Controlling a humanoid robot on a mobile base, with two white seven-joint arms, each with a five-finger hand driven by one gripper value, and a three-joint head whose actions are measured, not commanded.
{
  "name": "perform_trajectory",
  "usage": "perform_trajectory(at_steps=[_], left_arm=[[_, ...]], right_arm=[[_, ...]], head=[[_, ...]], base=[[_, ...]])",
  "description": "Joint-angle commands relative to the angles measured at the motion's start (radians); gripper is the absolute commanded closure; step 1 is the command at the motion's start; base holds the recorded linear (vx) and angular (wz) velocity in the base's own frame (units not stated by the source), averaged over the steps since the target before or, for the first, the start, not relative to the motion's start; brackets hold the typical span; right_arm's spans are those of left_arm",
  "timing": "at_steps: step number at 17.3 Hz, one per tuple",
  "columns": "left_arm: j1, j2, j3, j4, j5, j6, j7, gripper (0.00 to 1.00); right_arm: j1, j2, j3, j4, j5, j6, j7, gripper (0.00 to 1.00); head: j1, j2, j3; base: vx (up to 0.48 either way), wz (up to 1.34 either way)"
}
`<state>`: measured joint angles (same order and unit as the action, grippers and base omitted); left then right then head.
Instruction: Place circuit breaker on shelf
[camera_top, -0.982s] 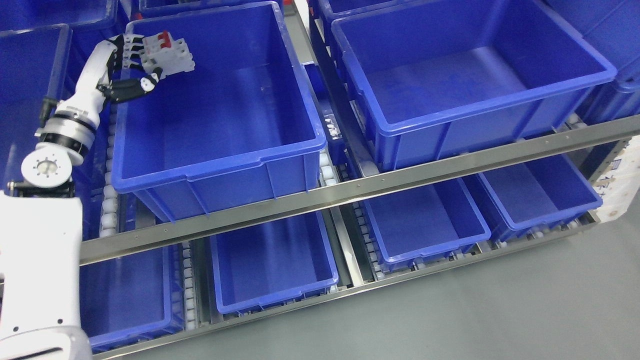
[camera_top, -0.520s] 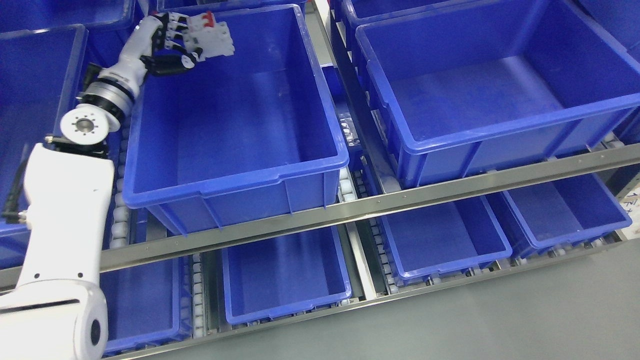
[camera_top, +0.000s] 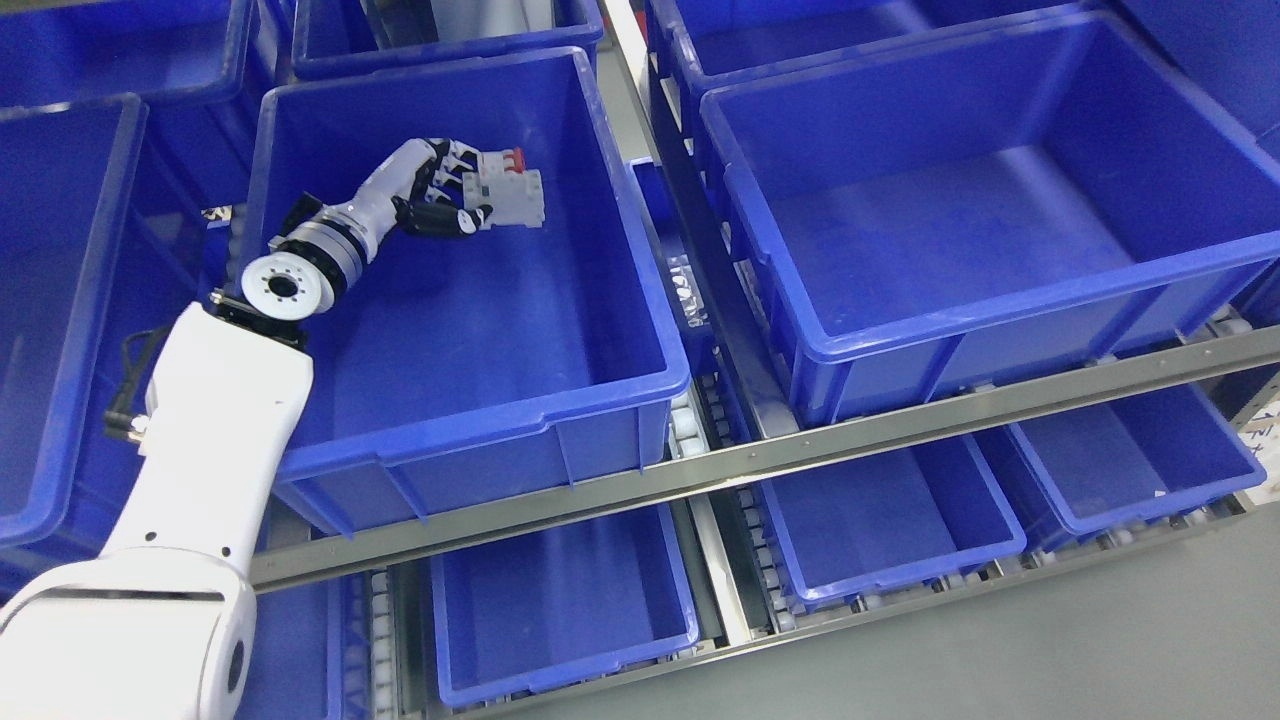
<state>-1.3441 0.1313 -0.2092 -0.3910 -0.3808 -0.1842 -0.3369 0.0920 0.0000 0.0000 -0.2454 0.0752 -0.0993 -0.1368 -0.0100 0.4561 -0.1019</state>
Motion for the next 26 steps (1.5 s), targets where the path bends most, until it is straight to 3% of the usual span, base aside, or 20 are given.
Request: perform_trajectory(at_steps=[1,4,7,11,17,20,23,26], left_arm=[[-0.003,-0.015,-0.142,0.124,-0.001,0.005,-0.002,0.83],[0.005,-0.001,-0.141,0.120,-0.001,0.005,-0.002,0.78],[-0.001,-0.001,-0.131,0.118,-0.001,0.006,-0.004,0.67],[-0.007,0.001,-0.128,0.118,-0.001,0.009,-0.004,0.38],[-0.033,0.017,-0.061,0.051,0.003,0.008,-0.001,0.16],[-0.055,0.027,0.174,-0.069,0.013,0.012,-0.001,0.16],[-0.055,-0.056,0.532,-0.178,0.062,0.011,0.001,0.06],[-0.027,-0.114,0.695,-0.357,0.147,-0.024,0.059,0.01]], right_arm=[[0.000,-0.017,0.020,0.000,0.000,0.177,0.000,0.00],[0.000,-0.017,0.020,0.000,0.000,0.177,0.000,0.00],[0.000,-0.017,0.020,0.000,0.000,0.177,0.000,0.00],[0.000,-0.017,0.020,0.000,0.000,0.177,0.000,0.00],[0.000,-0.017,0.020,0.001,0.000,0.177,0.000,0.00],[0.000,-0.017,0.020,0.000,0.000,0.177,0.000,0.00],[0.000,-0.017,0.020,0.000,0.000,0.177,0.000,0.00],[0.000,-0.017,0.020,0.000,0.000,0.177,0.000,0.00]], head=[[0.0000,0.000,0.000],[0.0000,0.000,0.000],[0.0000,0.000,0.000],[0.0000,0.000,0.000],[0.0000,0.000,0.000],[0.0000,0.000,0.000],[0.0000,0.000,0.000],[0.0000,0.000,0.000]], base=[[0.157,-0.05],[0.101,-0.05],[0.056,-0.04],[0.041,-0.02],[0.008,0.00],[0.000,0.00],[0.000,0.00],[0.002,0.01]])
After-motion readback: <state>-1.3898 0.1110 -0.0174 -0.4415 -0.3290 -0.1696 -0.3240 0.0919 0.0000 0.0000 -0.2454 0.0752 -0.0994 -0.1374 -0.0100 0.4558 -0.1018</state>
